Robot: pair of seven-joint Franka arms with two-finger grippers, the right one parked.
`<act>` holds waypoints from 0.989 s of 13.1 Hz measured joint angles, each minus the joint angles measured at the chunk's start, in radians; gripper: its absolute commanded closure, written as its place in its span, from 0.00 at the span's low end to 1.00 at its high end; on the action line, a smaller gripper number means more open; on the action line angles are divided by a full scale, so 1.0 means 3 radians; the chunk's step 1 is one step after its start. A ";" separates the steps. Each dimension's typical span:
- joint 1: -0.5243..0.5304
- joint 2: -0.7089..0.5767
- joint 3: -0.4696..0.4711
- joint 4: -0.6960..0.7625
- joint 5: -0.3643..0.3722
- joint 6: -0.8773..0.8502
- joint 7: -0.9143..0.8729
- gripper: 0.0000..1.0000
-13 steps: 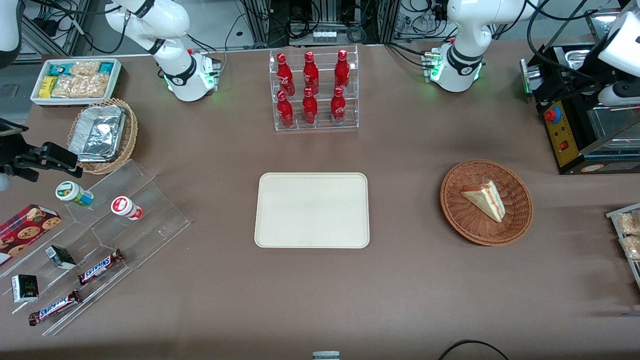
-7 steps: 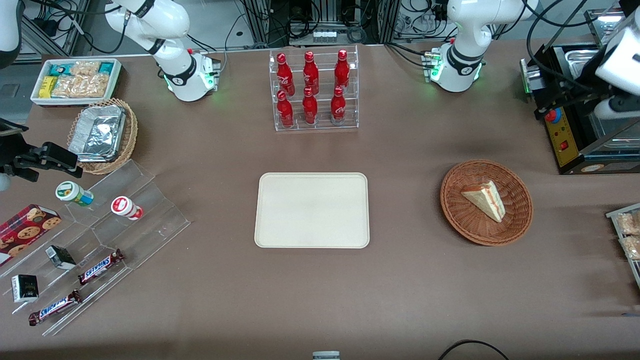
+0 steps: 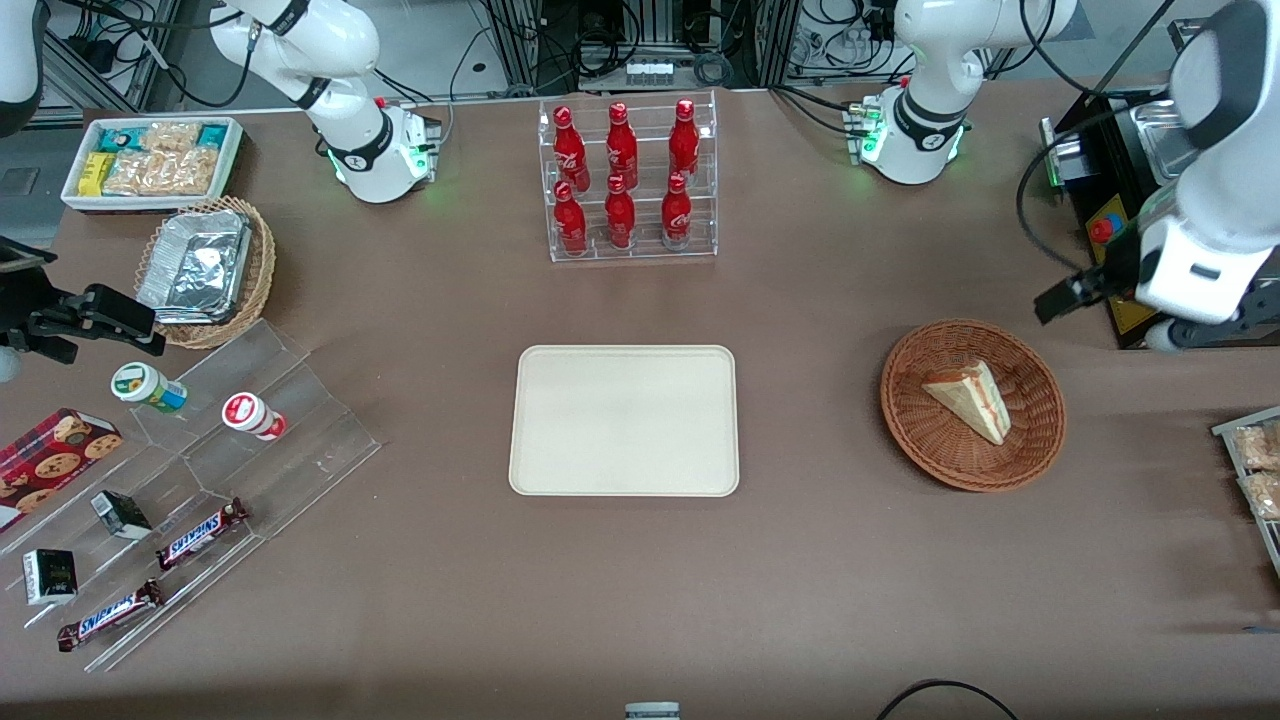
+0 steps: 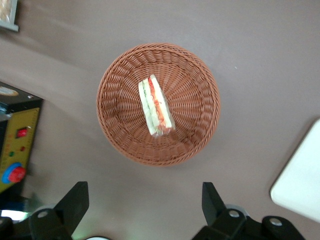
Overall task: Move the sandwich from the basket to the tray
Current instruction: 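Lower the open left gripper over the wrapped sandwich and close on it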
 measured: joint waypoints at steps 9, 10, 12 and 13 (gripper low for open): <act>0.0121 0.0377 0.0007 -0.1181 0.0003 0.1629 -0.0806 0.00; 0.0120 0.0444 0.0000 -0.1208 0.0003 0.1731 -0.0952 0.00; 0.0110 0.0556 -0.0013 -0.1224 0.0008 0.1870 -0.1156 0.00; 0.0108 0.0595 -0.0016 -0.1248 0.0028 0.1932 -0.1203 0.00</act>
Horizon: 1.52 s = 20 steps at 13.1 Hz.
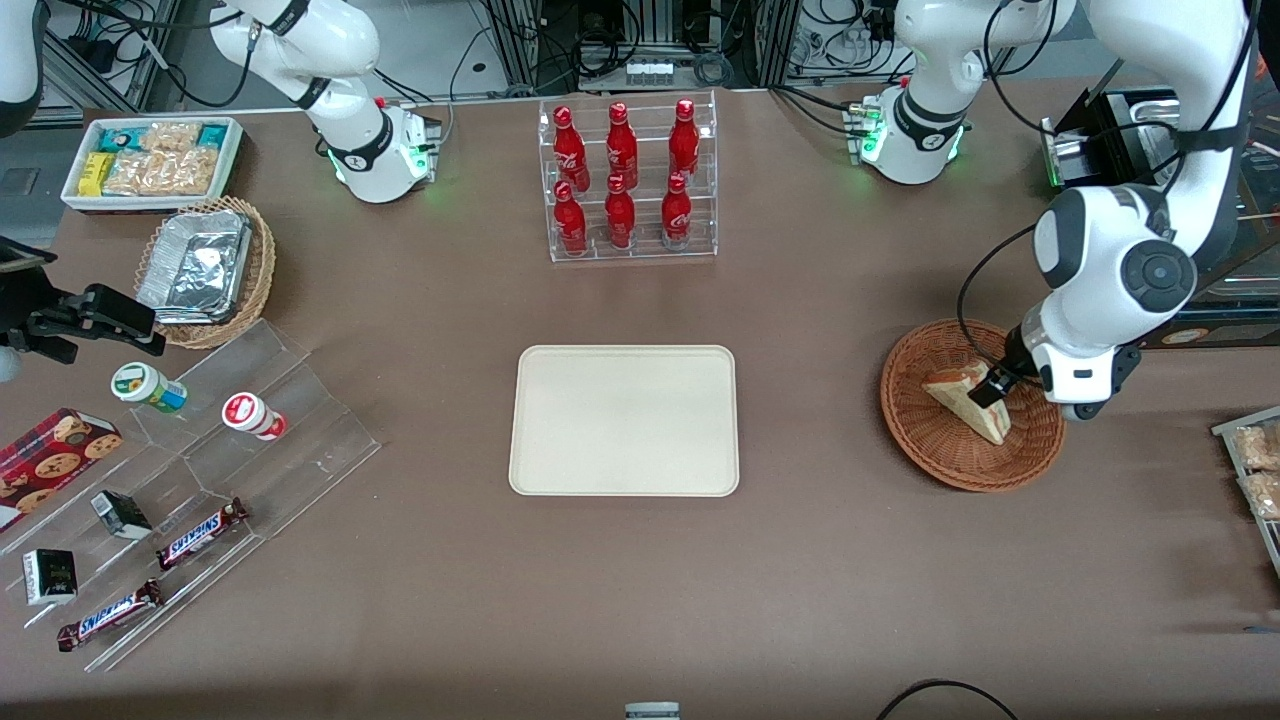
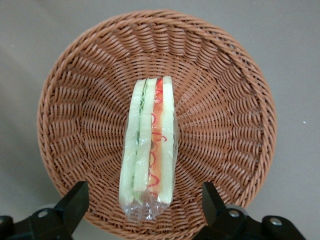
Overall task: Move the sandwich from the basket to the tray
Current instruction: 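Lower the open left gripper over the wrapped sandwich and close on it, then lift the sandwich out of the basket and carry it over the tray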
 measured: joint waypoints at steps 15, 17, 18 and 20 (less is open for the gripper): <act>-0.0014 0.0025 -0.0006 -0.0395 0.0122 0.0665 -0.0401 1.00; -0.0080 -0.0053 -0.0016 -0.0267 0.0127 0.0488 -0.0401 1.00; -0.0148 -0.0108 -0.0019 -0.0111 0.0141 0.0187 -0.0404 1.00; -0.0369 -0.0200 -0.0029 0.0329 0.0191 -0.0525 -0.0416 1.00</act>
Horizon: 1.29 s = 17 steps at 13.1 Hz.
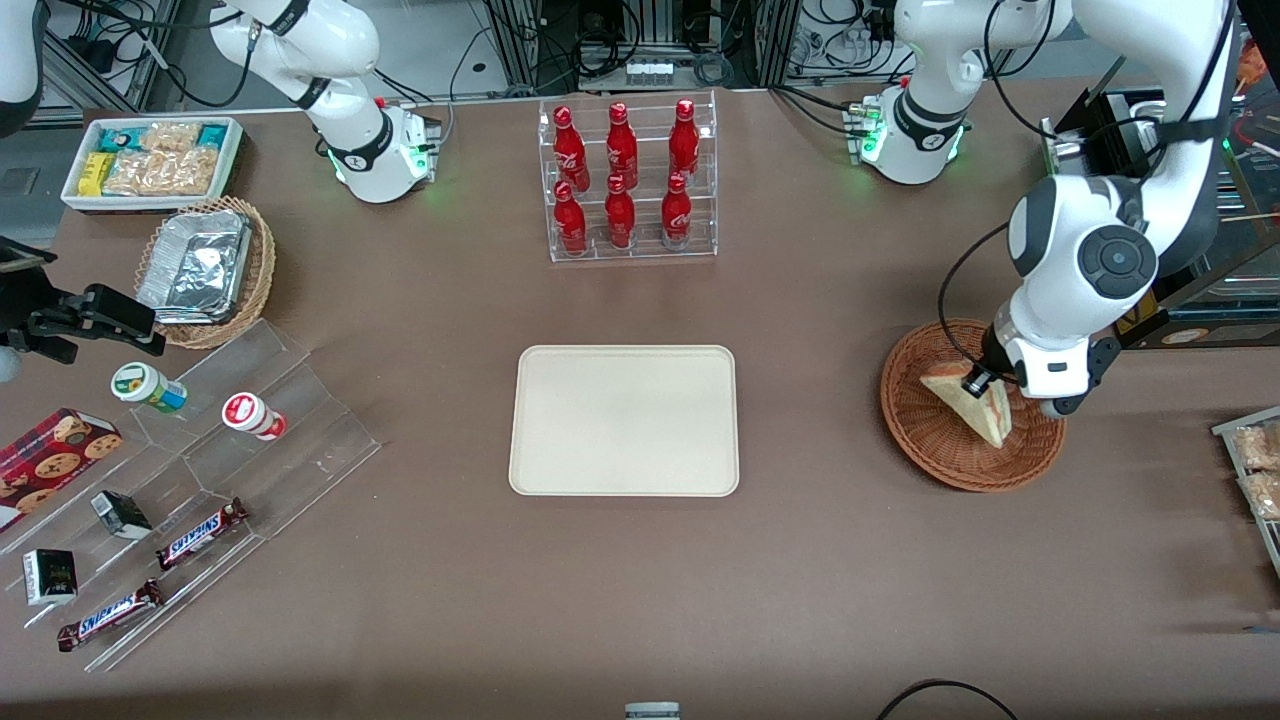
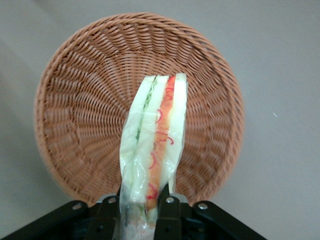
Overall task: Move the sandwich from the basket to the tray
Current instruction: 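Lift the sandwich out of the basket and carry it over the tray, then lower the sandwich onto the tray and open the left gripper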
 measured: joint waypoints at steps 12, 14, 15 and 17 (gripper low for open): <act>-0.1931 0.0328 -0.0061 0.0737 0.0284 -0.0193 -0.0100 1.00; -0.2036 0.0637 -0.0058 0.0784 0.0357 0.0047 -0.0110 1.00; -0.2057 0.0802 -0.0055 0.0863 0.0372 0.0123 -0.0109 1.00; -0.2085 0.1149 -0.0053 0.1117 0.0483 0.0168 -0.0110 1.00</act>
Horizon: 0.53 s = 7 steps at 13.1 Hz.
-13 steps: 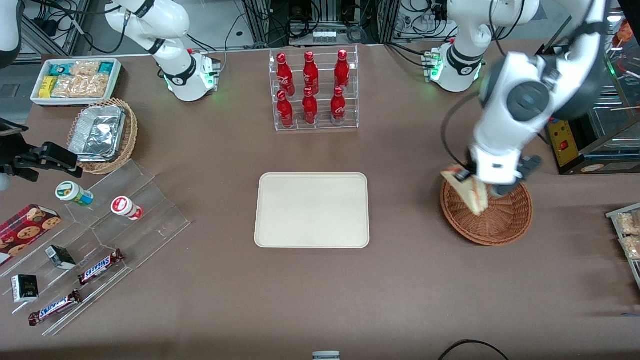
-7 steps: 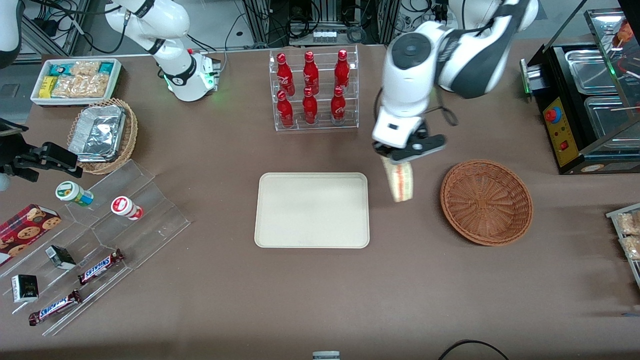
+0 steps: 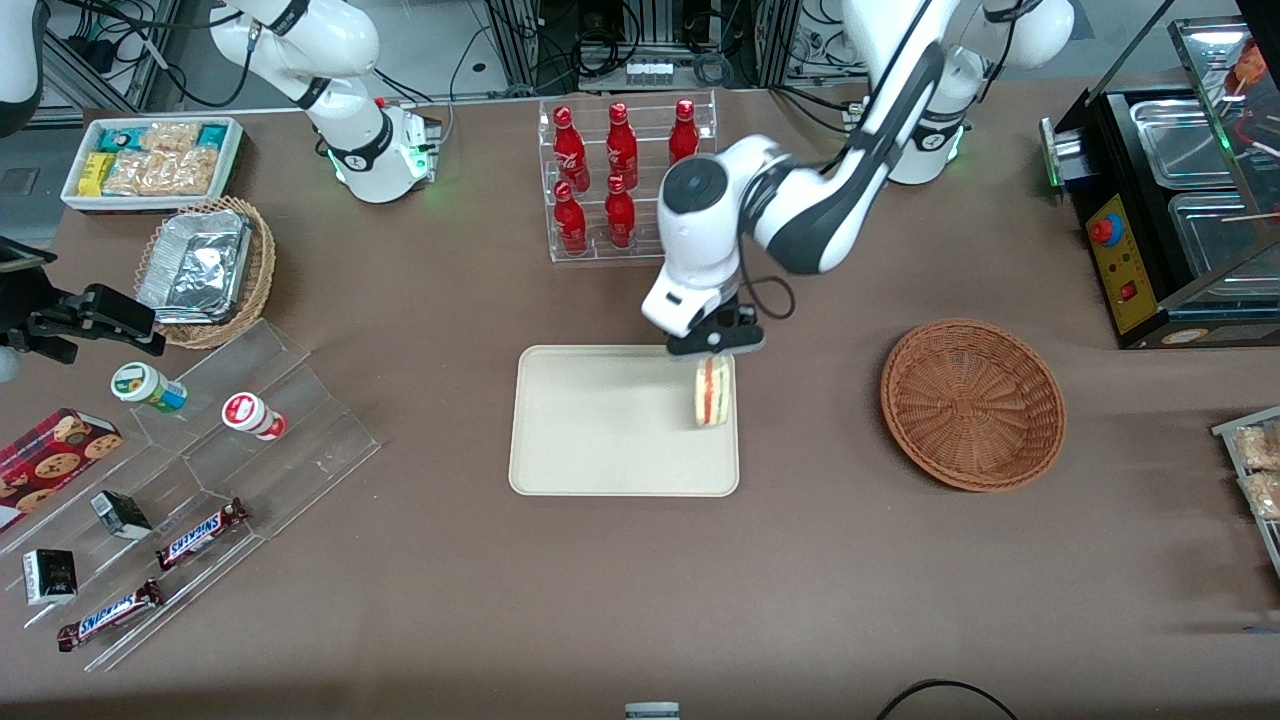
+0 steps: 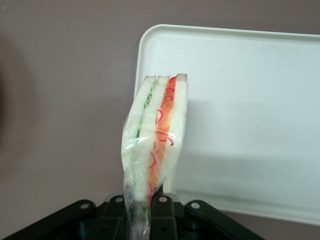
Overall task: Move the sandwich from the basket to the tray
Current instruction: 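Lower the sandwich onto the tray and open the left gripper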
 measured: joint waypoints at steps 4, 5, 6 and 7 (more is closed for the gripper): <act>-0.0024 0.0437 0.0002 0.0292 0.0140 0.0296 -0.0010 1.00; -0.0029 0.0483 0.0002 0.0319 0.0149 0.0337 -0.0010 1.00; -0.0032 0.0522 0.0004 0.0357 0.0166 0.0352 -0.0010 1.00; -0.0034 0.0558 0.0005 0.0399 0.0186 0.0353 -0.0010 1.00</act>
